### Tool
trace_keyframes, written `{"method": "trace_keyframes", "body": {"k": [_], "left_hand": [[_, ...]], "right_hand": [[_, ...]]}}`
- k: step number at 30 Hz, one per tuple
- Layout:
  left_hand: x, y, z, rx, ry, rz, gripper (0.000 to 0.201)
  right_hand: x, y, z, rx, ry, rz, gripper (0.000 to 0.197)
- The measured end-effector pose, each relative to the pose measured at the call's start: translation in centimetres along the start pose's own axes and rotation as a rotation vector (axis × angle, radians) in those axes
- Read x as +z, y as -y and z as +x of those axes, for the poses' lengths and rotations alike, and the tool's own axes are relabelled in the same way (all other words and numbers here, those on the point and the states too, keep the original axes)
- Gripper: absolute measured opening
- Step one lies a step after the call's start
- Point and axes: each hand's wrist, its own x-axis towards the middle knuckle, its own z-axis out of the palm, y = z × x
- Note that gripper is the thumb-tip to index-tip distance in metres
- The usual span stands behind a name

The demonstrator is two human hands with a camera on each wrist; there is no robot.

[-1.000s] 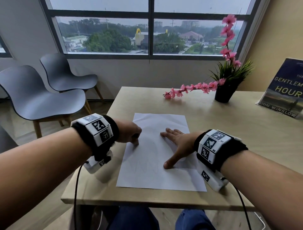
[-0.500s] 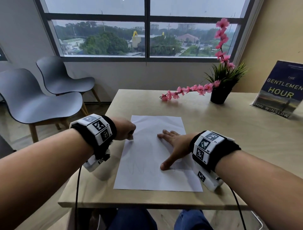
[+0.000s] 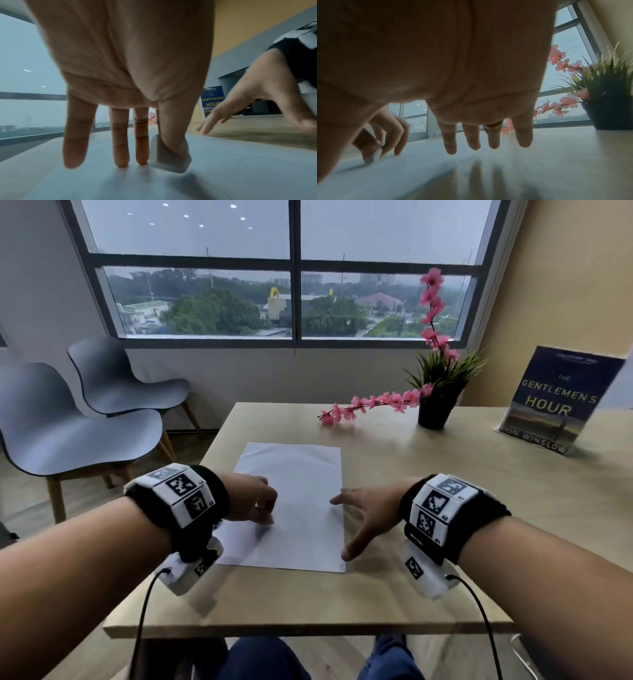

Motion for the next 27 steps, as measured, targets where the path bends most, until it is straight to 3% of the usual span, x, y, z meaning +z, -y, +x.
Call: {"method": "trace_keyframes", "body": {"k": [4, 8, 10, 15, 27], "left_hand": [[-0.4, 0.6, 0.0, -0.022, -0.025, -0.022, 0.031], [-1.2, -0.6, 0.5, -0.006, -0.149, -0.061, 0.022], [-1.6, -1.9, 0.9, 0.027, -0.132, -0.108, 0.018], [-2.5, -5.2, 2.1, 0.071, -0.11, -0.09, 0.033], [-2.5, -6.6, 2.4, 0.114, -0.017, 0.062, 0.031]], "right_hand": [[1.1, -0.2, 0.4, -0.008, -0.034, 0.022, 0.108], [1.4, 0.2, 1.3, 0.001, -0.045, 0.05, 0.11], [1.6, 0.2, 1.9, 0.043, -0.048, 0.082, 0.115], [2.1, 0.2, 2.2, 0.048, -0.041, 0.091, 0.123], [2.1, 0.1, 2.7, -0.005, 0.017, 0.037, 0.123]]}}
